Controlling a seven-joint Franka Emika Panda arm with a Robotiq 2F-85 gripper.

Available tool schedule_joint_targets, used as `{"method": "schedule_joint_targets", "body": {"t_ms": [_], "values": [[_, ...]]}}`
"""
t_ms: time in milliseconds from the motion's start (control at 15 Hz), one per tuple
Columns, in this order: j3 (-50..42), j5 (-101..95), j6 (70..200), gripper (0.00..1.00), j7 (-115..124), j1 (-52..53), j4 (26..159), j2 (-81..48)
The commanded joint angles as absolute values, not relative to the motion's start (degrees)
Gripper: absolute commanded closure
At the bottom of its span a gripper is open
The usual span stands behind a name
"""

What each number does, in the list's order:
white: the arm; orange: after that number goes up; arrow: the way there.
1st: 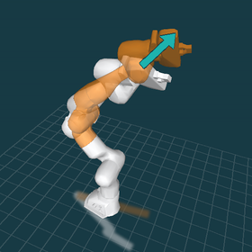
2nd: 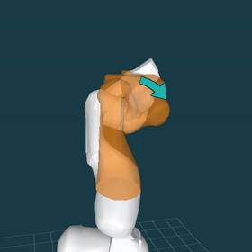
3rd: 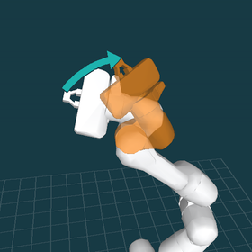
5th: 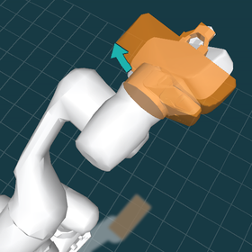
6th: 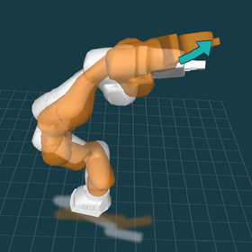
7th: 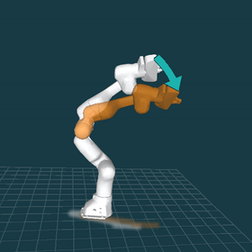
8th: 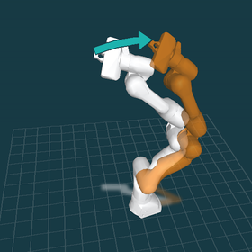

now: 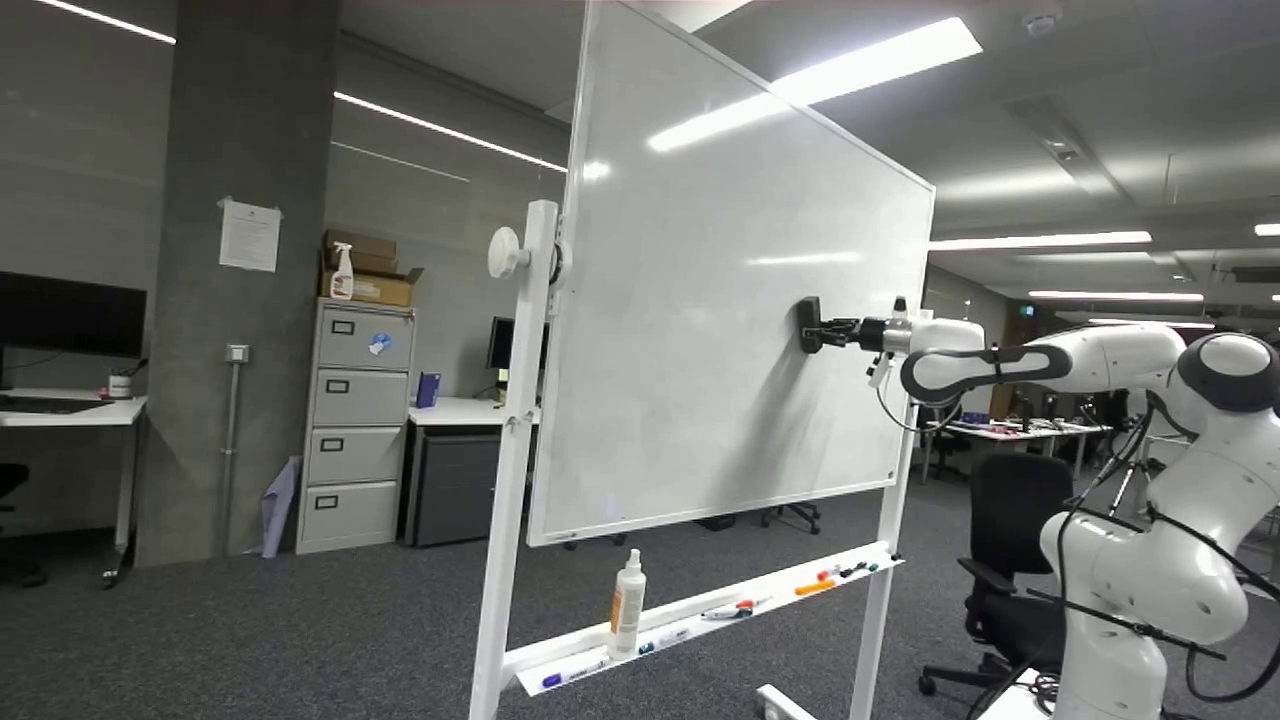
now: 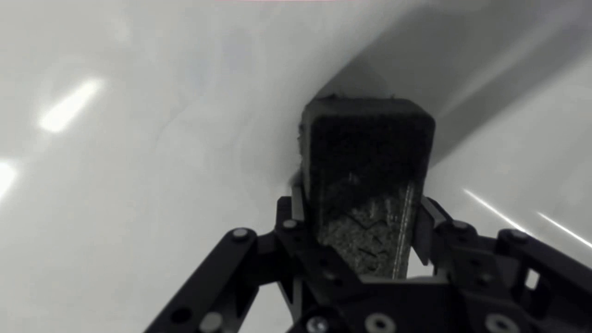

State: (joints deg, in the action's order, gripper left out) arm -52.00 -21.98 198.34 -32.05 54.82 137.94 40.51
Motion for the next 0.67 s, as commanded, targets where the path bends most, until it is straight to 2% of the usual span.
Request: {"method": "schedule_joint_targets", "body": {"t_ms": [0,600], "values": [[-55.6,-25.1,198.3,0.69,-30.3,55.8,138.6,40.0],[-57.3,-21.0,198.4,0.69,-36.5,57.2,137.5,41.5]]}}
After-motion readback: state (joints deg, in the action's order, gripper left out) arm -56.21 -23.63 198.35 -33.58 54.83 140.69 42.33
